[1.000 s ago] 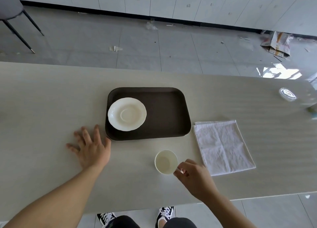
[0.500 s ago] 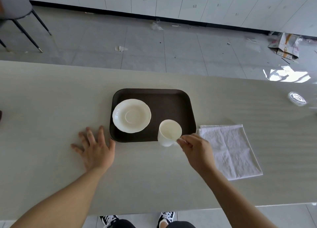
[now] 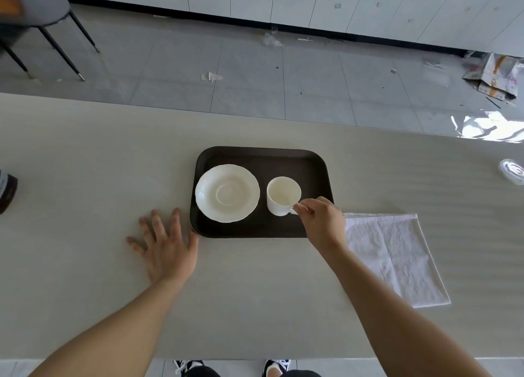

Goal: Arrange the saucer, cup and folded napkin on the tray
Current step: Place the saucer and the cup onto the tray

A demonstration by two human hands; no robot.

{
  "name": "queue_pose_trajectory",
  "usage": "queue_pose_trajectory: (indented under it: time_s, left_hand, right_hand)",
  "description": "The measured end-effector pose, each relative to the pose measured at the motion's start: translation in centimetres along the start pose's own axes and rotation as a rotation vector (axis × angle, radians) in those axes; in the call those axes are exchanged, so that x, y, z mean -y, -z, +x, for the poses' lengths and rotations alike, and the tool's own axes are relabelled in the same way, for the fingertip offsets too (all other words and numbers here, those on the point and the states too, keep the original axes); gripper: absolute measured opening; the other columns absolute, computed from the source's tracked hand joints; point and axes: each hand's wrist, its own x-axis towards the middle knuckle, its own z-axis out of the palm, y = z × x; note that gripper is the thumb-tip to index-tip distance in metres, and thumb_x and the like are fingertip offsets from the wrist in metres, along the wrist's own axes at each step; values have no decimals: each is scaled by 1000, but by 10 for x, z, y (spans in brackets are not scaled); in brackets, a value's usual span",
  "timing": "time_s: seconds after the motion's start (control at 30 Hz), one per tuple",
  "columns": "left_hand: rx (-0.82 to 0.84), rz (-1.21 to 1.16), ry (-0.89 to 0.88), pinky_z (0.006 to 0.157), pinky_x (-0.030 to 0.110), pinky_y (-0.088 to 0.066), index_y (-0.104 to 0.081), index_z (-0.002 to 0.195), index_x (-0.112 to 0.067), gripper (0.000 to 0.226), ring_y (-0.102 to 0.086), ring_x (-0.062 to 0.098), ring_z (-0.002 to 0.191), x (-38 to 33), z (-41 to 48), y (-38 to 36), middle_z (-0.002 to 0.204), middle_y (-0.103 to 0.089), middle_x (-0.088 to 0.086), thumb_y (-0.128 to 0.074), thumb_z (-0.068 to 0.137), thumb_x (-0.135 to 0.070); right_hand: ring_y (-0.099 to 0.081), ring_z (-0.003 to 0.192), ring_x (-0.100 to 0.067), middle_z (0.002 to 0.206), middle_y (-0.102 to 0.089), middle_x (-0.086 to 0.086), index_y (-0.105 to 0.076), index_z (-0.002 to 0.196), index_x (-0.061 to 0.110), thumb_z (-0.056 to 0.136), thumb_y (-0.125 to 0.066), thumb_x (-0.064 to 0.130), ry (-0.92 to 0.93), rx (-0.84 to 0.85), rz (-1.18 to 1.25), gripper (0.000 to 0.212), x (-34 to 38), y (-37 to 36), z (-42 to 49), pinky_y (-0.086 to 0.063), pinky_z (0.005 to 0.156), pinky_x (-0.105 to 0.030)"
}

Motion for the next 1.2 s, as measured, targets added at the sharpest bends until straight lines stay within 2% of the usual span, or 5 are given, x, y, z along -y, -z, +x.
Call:
queue_pose_trajectory:
  time_s: [0.4, 0.8, 0.97, 1.1, 1.2]
  left_hand:
    - [4, -1, -1, 111, 70, -4, -31, 145, -29, 64, -8, 40, 146, -1, -1, 2, 158, -20, 17, -44, 88, -55]
    - [41, 17, -8, 111, 70, -3, -30, 145, -30, 62, -8, 40, 146, -1, 0, 5, 157, -19, 17, -40, 90, -56]
    - [35, -132, 20, 114, 63, 0, -34, 145, -23, 62, -9, 33, 148, -3, -5, 19, 158, -23, 15, -54, 90, -44]
    - [-167, -286, -18, 95, 56, -37, -58, 120, -7, 43, -48, 42, 118, -2, -26, 32, 120, -58, 24, -65, 78, -7]
    - [-231, -338, -133, 78, 50, -44, -66, 100, -7, 30, -56, 42, 95, -18, -50, 38, 96, -62, 19, -53, 72, -8]
  right_hand:
    - [-58, 70, -21, 80, -65, -5, -76, 86, 10, 92, -70, 29, -68, -19, 56, 21, 5, -16, -10, -52, 62, -34]
    - [-56, 71, -15, 81, -64, 3, -69, 96, 16, 87, -74, 30, -85, 34, 75, 17, 0, -10, -15, -42, 56, -22]
    - [-61, 78, -19, 87, -67, -1, -69, 106, 14, 89, -72, 21, -106, 36, 89, 18, -11, 2, -29, -50, 65, -26]
    - [-64, 86, -19, 91, -70, 0, -70, 109, 16, 90, -69, 20, -168, 28, 127, 20, -29, 19, -43, -53, 75, -28]
    - [-64, 85, -16, 89, -69, 4, -71, 108, 19, 91, -66, 20, -227, 6, 158, 18, -47, 33, -54, -52, 73, -27]
